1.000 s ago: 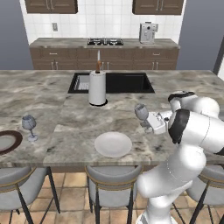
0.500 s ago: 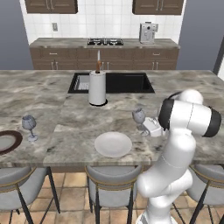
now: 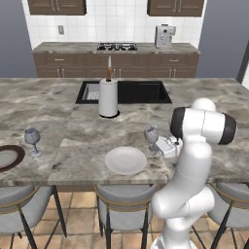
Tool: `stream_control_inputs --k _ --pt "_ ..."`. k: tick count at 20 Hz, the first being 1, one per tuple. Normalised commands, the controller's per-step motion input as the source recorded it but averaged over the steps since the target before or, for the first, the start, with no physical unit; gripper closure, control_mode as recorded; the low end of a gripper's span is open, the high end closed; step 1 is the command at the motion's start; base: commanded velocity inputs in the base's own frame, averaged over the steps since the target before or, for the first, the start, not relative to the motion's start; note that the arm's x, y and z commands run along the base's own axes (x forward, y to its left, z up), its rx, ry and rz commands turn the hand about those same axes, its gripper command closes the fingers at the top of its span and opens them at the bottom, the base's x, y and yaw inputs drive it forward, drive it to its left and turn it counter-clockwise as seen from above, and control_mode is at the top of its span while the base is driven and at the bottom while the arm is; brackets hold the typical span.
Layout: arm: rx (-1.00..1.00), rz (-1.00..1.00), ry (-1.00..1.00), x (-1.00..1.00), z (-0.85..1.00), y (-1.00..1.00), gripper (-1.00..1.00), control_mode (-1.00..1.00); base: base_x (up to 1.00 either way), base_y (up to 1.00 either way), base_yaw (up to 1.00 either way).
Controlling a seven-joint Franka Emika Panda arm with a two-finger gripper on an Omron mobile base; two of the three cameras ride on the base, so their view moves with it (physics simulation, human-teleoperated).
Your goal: Retrieve the wine glasses from the counter and place one next to each plate.
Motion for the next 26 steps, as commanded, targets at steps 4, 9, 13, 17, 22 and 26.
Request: stream_control_inputs --k 4,9,13,17,22,26 --pt "0.00 0.00 0.00 0.00 -0.21 0.00 1.00 -1.00 0.00 0.00 0.00" --pt "0.00 0.00 0.00 0.00 -0.16 0.00 1.00 -1.00 0.00 0.00 0.00" --pt "0.00 0.00 0.00 0.00 -0.21 0.00 1.00 -1.00 0.00 0.00 0.00" --pt "0.00 0.00 0.00 0.00 -0.23 0.00 1.00 -1.00 0.00 0.00 0.00" --pt "0.00 0.01 0.00 0.13 -0.18 0.00 1.00 -1.00 0.00 0.00 0.00" --pt "0.00 0.03 0.00 0.30 -0.20 0.00 1.00 -1.00 0.00 0.00 0.00"
